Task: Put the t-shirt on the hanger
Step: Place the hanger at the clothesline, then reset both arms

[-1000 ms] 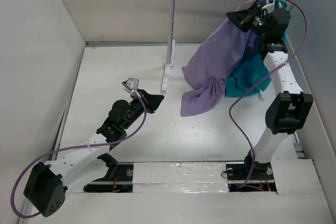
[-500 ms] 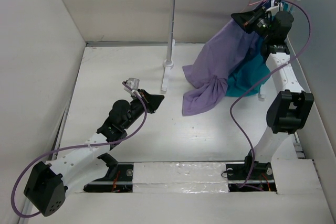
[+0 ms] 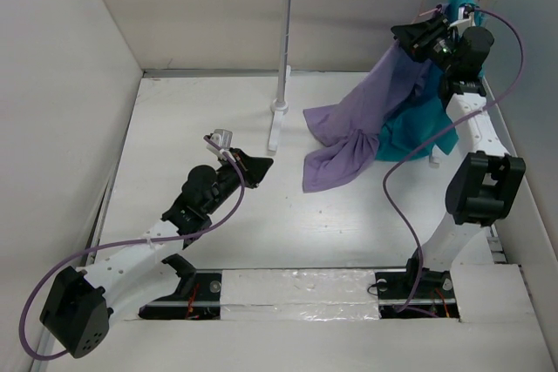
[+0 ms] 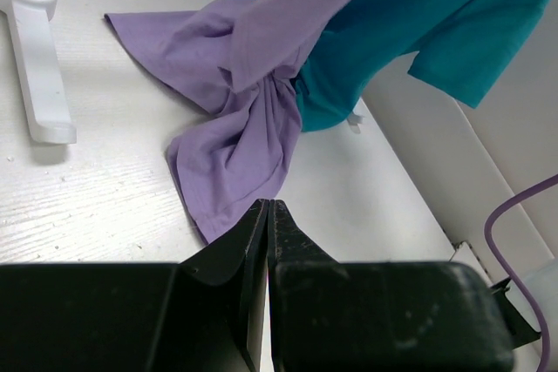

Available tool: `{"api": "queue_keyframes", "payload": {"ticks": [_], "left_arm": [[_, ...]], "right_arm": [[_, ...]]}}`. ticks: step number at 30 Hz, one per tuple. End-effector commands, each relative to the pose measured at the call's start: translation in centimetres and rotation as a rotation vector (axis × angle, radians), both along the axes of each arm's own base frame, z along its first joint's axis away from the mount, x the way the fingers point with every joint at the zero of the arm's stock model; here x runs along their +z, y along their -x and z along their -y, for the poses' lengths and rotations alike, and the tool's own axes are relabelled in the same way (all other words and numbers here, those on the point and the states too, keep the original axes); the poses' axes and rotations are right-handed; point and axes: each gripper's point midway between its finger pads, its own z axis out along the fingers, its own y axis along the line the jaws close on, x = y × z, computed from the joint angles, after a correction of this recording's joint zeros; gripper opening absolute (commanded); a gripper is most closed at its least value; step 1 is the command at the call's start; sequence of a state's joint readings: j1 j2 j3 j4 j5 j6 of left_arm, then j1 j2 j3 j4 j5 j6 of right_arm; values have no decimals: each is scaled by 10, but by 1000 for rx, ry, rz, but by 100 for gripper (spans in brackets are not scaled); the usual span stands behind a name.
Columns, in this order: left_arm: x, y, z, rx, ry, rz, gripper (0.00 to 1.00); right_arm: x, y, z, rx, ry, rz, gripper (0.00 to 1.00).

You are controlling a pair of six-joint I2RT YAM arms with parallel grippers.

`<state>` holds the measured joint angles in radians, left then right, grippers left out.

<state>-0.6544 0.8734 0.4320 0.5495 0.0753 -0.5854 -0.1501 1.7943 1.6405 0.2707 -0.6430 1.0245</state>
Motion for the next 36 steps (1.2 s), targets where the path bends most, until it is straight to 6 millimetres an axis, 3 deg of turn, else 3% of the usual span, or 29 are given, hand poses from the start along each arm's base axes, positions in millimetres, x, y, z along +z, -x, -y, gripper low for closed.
{"api": "queue_keyframes", "payload": {"ticks": [1, 3, 5, 6, 7, 8, 13, 15, 19, 20, 21, 22, 28, 30, 32, 33, 36], "left_arm": [[18, 3, 0, -8, 46, 54, 0], [19, 4, 0, -10, 49, 58, 0], [21, 4, -1, -8, 54, 60, 6], [20, 4, -1, -8, 52, 59, 8], [21, 4, -1, -8, 52, 61, 14], [21, 4, -1, -5, 52, 62, 16], [22, 2, -3, 7, 38, 65, 36], [23, 3, -5, 13, 35, 72, 41], [24, 2, -8, 27, 35, 77, 53], [22, 1, -7, 26, 30, 71, 55], [22, 1, -7, 26, 28, 69, 55], [22, 1, -5, 21, 30, 68, 56], [20, 2, -2, 1, 26, 63, 59], [20, 1, -3, 7, 26, 61, 60], [23, 2, -4, 10, 31, 69, 61], [24, 2, -5, 12, 32, 74, 61], [32, 4, -12, 38, 41, 99, 62]], "right_arm": [[49, 28, 1, -26, 36, 162, 51], [52, 36, 3, -46, 37, 170, 57], [62, 48, 3, -61, 42, 197, 60], [57, 51, 3, -69, 43, 187, 61], [56, 54, 6, -96, 54, 191, 63], [68, 65, 7, -116, 61, 219, 66], [60, 85, 12, -214, 120, 205, 78], [57, 90, 23, -288, 130, 188, 77], [69, 124, 36, -432, 169, 235, 74], [66, 127, 43, -475, 172, 225, 74], [64, 130, 45, -487, 178, 210, 83], [65, 134, 45, -491, 194, 215, 100], [68, 165, 50, -543, 222, 240, 100], [79, 186, 46, -535, 220, 287, 100], [76, 201, 30, -464, 238, 318, 100], [90, 222, 23, -443, 237, 386, 100], [79, 248, -1, -322, 245, 425, 100]]}}
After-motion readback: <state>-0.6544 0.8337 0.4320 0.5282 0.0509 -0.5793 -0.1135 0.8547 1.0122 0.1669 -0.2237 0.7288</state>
